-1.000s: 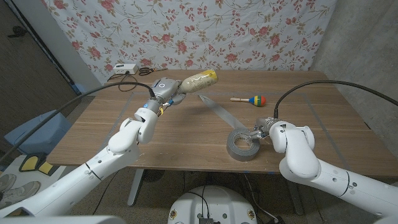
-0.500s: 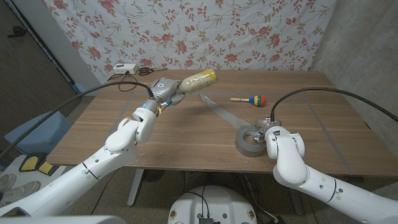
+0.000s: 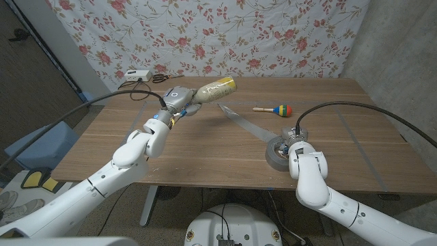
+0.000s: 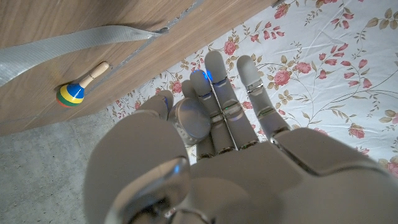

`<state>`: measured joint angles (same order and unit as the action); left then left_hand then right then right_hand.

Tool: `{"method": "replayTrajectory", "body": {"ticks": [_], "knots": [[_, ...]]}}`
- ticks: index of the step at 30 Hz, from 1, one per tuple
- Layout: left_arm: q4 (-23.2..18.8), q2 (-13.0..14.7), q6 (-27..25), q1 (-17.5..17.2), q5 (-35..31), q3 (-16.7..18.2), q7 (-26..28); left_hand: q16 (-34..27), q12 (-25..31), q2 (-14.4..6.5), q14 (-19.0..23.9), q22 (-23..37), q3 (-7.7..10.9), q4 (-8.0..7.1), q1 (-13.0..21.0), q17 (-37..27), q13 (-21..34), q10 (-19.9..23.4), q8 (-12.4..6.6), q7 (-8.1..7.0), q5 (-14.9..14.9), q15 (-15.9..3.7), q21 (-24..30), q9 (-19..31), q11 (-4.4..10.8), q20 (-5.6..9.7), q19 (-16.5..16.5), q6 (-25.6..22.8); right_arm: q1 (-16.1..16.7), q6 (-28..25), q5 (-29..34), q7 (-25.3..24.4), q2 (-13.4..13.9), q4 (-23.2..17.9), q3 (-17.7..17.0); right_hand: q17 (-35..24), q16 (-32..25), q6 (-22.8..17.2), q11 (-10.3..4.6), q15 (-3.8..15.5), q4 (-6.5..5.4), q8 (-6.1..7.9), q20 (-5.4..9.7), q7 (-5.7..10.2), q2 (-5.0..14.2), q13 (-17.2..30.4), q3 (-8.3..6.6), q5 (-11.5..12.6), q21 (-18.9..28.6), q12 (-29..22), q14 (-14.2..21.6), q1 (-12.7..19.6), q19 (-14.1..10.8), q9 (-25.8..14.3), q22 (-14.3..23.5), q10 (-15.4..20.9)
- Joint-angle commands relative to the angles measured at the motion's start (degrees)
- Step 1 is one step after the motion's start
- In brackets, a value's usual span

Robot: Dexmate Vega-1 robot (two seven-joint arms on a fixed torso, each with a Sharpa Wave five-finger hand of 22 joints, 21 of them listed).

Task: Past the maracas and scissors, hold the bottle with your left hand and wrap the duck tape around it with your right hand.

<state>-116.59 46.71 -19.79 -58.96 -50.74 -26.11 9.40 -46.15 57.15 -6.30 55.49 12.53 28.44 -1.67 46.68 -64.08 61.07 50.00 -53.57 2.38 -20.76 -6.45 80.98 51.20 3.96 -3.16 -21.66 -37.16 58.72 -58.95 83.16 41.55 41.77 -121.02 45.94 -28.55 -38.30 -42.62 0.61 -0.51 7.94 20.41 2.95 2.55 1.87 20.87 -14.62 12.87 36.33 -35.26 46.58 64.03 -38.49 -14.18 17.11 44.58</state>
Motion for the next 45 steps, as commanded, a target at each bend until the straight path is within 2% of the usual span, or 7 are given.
{"method": "replayTrajectory", "body": {"ticks": [1,7,13,17,26,36,45], "knots": [[0.55,0.35,0.02,0.04,1.55,0.37,-0.02,0.09,-0.16,-4.51,0.67,-0.21,7.06,-6.73,-4.04,-0.07,0.09,0.29,0.15,1.69,0.18,0.36,0.76,0.12,0.31,0.10,0.26,-7.09,3.68,3.17,-4.07,-26.11,-1.83,2.69,-4.35,-16.48,-6.83,-11.04,-3.45,12.74,-1.96,-0.39,0.30,0.57,9.04,8.50,-0.34,-0.37,1.20,-4.01,8.75,5.37,0.24,0.43,0.74,9.24],[1.38,0.08,-0.02,0.35,2.30,0.27,0.30,0.10,-0.02,-4.49,0.58,-0.62,7.24,-6.77,-4.14,-0.33,0.56,0.32,0.13,1.80,0.19,0.33,0.96,0.29,0.17,-0.10,0.38,-7.01,1.42,4.72,-2.75,-36.24,-2.43,5.76,-4.60,-17.24,-6.26,-12.12,-3.46,13.31,-2.46,-0.88,2.00,0.31,9.00,8.53,-1.19,-0.46,2.89,-4.17,9.31,5.54,1.18,1.00,2.04,9.75],[2.09,0.03,0.23,0.66,3.12,0.13,0.63,0.16,-0.28,-4.50,0.52,-0.83,7.33,-6.73,-4.21,-0.44,0.34,0.43,-0.10,1.79,0.26,0.33,1.38,0.79,0.16,-0.08,0.44,-6.91,0.33,7.19,-4.59,-46.43,-2.60,8.06,-5.52,-17.92,-5.06,-14.25,-4.60,13.24,-2.63,-1.07,4.24,1.71,8.00,9.14,-1.17,-0.32,4.12,-4.45,8.82,5.47,2.66,1.52,2.70,10.01],[2.21,-0.04,-0.12,0.73,3.40,0.10,0.67,0.17,-0.29,-4.49,0.58,-0.93,7.37,-6.71,-4.24,-0.47,0.43,0.47,-0.03,1.71,0.30,0.33,1.53,0.59,0.14,-0.08,0.49,-7.10,-0.90,8.83,-5.76,-50.02,-2.50,9.19,-5.91,-18.23,-4.50,-14.87,-5.30,13.32,-2.71,-1.26,5.16,2.18,7.65,9.36,-0.97,-0.11,4.68,-4.55,8.65,5.37,3.22,1.67,2.89,10.26],[2.40,0.07,-0.30,1.36,4.07,-0.23,-0.01,0.19,-0.19,-4.46,0.63,-1.19,7.52,-6.64,-4.32,-0.61,1.05,0.39,-0.07,1.74,0.39,0.40,1.95,0.83,0.08,-0.12,0.66,-7.03,-5.91,11.95,-5.57,-52.42,-3.20,12.14,-4.85,-18.90,-4.05,-15.19,-5.40,13.33,-2.87,-1.64,5.20,2.20,7.43,9.88,-0.67,0.22,5.37,-4.68,8.84,5.25,4.25,1.73,3.09,10.23],[3.05,-0.18,1.02,3.16,5.03,-1.14,-1.46,0.11,-0.36,-4.45,0.44,-1.36,7.64,-6.62,-4.40,-0.99,1.11,0.44,0.17,1.85,0.45,0.35,2.17,0.50,0.15,-0.14,0.83,-7.15,-11.94,15.33,0.07,-47.14,-1.67,12.69,-2.27,-22.31,-5.16,-15.07,-6.60,13.26,-2.81,-1.78,4.47,1.94,7.29,11.99,0.19,0.52,6.81,-6.02,8.82,5.37,6.28,0.31,3.64,10.96],[3.82,-0.67,2.26,4.28,6.44,-1.53,-2.07,0.35,-0.52,-4.48,0.91,-1.43,7.75,-6.55,-4.43,-0.36,1.21,0.48,0.11,1.91,0.53,0.53,2.42,0.76,0.09,-0.11,0.88,-7.10,-14.78,18.30,2.36,-52.28,-0.92,14.71,-1.73,-24.54,-4.89,-16.31,-6.90,13.38,-2.93,-1.84,6.42,3.06,6.75,13.55,0.99,0.93,7.88,-6.71,7.20,5.14,7.46,0.13,3.91,10.83]]}}
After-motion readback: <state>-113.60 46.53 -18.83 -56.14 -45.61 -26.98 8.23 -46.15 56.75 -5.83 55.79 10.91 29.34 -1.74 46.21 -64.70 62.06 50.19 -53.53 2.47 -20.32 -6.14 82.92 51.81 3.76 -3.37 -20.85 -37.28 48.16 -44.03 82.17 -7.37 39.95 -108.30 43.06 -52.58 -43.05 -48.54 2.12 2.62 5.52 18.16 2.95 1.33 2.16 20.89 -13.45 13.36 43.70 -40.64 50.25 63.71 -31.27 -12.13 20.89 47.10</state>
